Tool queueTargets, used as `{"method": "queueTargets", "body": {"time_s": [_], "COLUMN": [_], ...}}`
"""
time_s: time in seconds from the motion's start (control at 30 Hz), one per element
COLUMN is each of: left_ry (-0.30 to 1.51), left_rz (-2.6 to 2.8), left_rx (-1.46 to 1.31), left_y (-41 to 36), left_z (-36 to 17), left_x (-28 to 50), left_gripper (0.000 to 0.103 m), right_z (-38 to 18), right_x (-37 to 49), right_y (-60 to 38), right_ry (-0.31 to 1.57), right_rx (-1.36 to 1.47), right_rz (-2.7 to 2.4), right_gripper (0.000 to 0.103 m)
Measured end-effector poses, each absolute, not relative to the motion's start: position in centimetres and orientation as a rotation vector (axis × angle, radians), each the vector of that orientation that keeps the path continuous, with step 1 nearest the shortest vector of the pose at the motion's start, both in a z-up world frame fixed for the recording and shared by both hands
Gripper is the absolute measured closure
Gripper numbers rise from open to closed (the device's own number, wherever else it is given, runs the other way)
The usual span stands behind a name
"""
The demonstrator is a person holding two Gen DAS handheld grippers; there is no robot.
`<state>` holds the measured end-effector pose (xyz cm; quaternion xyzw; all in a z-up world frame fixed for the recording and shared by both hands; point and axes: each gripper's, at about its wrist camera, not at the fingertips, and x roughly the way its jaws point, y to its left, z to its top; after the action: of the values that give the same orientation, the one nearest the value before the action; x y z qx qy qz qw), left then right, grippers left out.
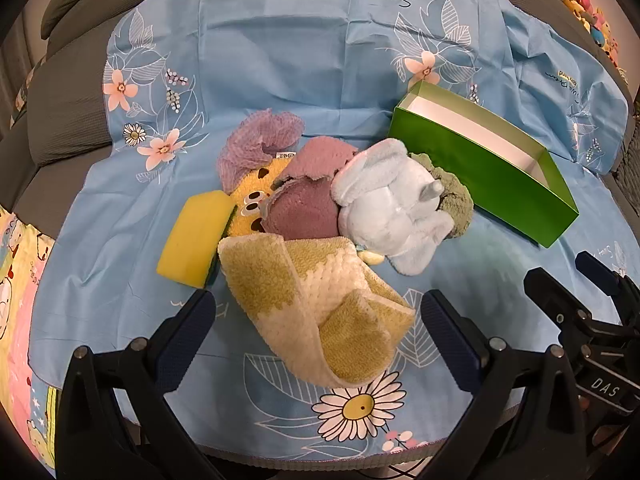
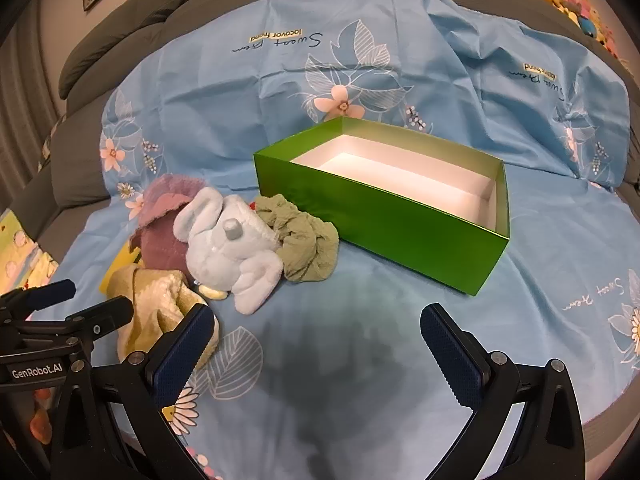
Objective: Organize soft objects
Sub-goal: 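Move both tools toward the yellow-and-cream towel on the pile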
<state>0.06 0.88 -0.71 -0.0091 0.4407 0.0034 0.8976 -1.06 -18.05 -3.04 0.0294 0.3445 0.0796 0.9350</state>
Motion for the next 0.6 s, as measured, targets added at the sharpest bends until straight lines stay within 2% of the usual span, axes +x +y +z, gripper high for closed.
{"method": "queueTargets", "body": {"time_s": [0.6], "left_ry": [0.926], "left_rz": [0.009], "left_rx": [-0.034], "left_y": [1.38], "left_z": [-0.96], "left_x": [0.09], "left_gripper": [0.001], "right_z": [-3.55], "right_x": [-1.10], "right_y": [-17.41], "right_ry": [0.725], "right_rx": [0.065], "right_rz": [0.200], "right_gripper": [0.000]}}
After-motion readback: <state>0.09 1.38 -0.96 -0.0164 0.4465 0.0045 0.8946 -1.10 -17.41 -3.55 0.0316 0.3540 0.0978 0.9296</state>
